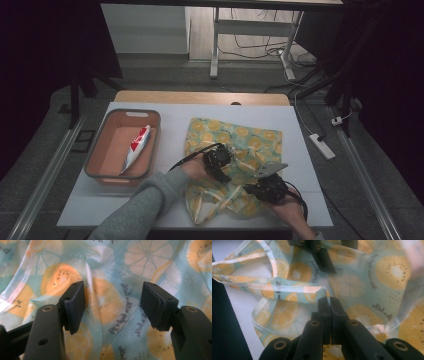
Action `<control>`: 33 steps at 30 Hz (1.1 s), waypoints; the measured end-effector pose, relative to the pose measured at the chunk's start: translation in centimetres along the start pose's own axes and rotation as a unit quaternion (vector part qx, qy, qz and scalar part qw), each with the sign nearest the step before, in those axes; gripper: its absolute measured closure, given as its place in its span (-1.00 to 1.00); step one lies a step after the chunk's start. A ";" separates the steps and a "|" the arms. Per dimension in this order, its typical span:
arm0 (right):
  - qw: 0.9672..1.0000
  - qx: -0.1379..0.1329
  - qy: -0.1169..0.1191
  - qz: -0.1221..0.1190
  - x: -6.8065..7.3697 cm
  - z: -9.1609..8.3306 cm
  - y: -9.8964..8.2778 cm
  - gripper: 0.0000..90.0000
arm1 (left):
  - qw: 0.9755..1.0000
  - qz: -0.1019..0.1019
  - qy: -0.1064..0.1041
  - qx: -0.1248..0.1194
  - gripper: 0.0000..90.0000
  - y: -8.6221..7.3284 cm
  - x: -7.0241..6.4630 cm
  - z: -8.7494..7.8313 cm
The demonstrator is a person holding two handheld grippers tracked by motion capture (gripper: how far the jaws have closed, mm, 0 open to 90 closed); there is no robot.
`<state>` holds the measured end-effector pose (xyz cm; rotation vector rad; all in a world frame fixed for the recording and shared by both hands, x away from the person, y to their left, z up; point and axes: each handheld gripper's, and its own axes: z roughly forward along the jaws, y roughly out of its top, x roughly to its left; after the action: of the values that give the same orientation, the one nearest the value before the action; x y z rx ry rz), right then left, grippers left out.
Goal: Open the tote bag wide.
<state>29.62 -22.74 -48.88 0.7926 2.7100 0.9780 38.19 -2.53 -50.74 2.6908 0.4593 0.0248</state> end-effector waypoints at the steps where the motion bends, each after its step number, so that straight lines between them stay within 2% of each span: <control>1: 1.000 0.000 0.000 0.000 0.0 0.0 -0.1 0.98 | 1.000 0.002 0.001 0.000 -0.17 0.0 0.0 0.0; 4: 1.000 0.001 0.004 0.001 0.0 0.2 -0.2 0.99 | 1.000 -0.003 0.015 -0.010 0.23 0.0 0.1 -0.1; 7: 1.000 -0.004 0.013 -0.003 0.3 -0.1 -0.2 0.99 | 1.000 -0.008 0.022 -0.012 0.79 0.0 0.3 -0.2; 8: 1.000 -0.007 0.014 -0.007 0.6 -0.3 -0.2 0.99 | 1.000 -0.011 0.021 -0.016 0.93 0.0 0.4 -0.2; 9: 1.000 -0.010 0.017 -0.010 0.9 -0.5 -0.3 0.99 | 1.000 -0.014 0.019 -0.018 0.96 -0.1 0.6 -0.2; 12: 0.999 -0.018 0.023 -0.021 2.1 -1.3 -0.6 0.99 | 0.999 -0.026 0.040 -0.023 0.97 -0.2 1.0 -0.3; 14: 0.999 -0.023 0.026 -0.025 2.5 -1.6 -0.8 0.99 | 0.997 -0.038 0.050 -0.036 0.97 -0.2 1.5 -0.5; 16: 0.998 -0.034 0.034 -0.035 3.8 -2.4 -1.3 0.99 | 0.996 -0.052 0.057 -0.054 0.97 -0.3 2.1 -0.9; 18: 0.997 -0.038 0.045 -0.040 4.5 -2.8 -1.7 0.99 | 0.993 -0.070 0.058 -0.069 0.97 -0.3 2.8 -1.3; 19: 0.997 -0.038 0.045 -0.040 4.5 -2.8 -1.7 0.99 | 0.993 -0.075 0.059 -0.072 0.97 -0.3 3.0 -1.5; 20: 0.997 -0.035 0.054 -0.044 5.2 -3.0 -2.0 0.99 | 0.991 -0.083 0.070 -0.078 0.97 -0.3 3.3 -1.6; 21: 0.997 -0.035 0.054 -0.044 5.2 -3.0 -2.0 0.99 | 0.990 -0.087 0.072 -0.080 0.97 -0.3 3.5 -1.7; 22: 0.996 -0.028 0.063 -0.051 5.8 -3.0 -2.4 0.99 | 0.989 -0.094 0.074 -0.085 0.97 -0.3 3.9 -1.8; 23: 0.996 -0.024 0.067 -0.053 6.1 -3.0 -2.7 0.99 | 0.987 -0.102 0.083 -0.091 0.97 -0.3 4.3 -2.0; 24: 0.996 -0.019 0.070 -0.056 6.4 -2.9 -2.9 0.99 | 0.987 -0.102 0.083 -0.091 0.97 -0.3 4.3 -2.0; 26: 0.995 -0.007 0.074 -0.060 6.8 -2.9 -3.4 0.99 | 0.985 -0.110 0.090 -0.102 0.97 -0.2 4.6 -2.2; 29: 0.995 0.000 0.079 -0.059 6.9 -3.0 -3.9 0.99 | 0.983 -0.116 0.089 -0.113 0.98 0.1 5.0 -2.5; 31: 0.995 0.014 0.083 -0.058 6.7 -3.1 -4.5 0.99 | 0.983 -0.114 0.087 -0.118 0.97 0.3 4.9 -2.7; 32: 0.995 0.014 0.077 -0.057 6.6 -3.1 -4.6 0.99 | 0.983 -0.112 0.089 -0.114 0.97 0.5 4.8 -2.6; 33: 0.996 0.008 0.074 -0.056 6.4 -3.2 -4.6 0.84 | 0.983 -0.108 0.092 -0.113 0.97 0.6 4.7 -2.6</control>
<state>21.20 -24.08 -49.06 0.5850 2.8556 1.0295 42.56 -0.50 -48.33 2.4123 0.7563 0.2508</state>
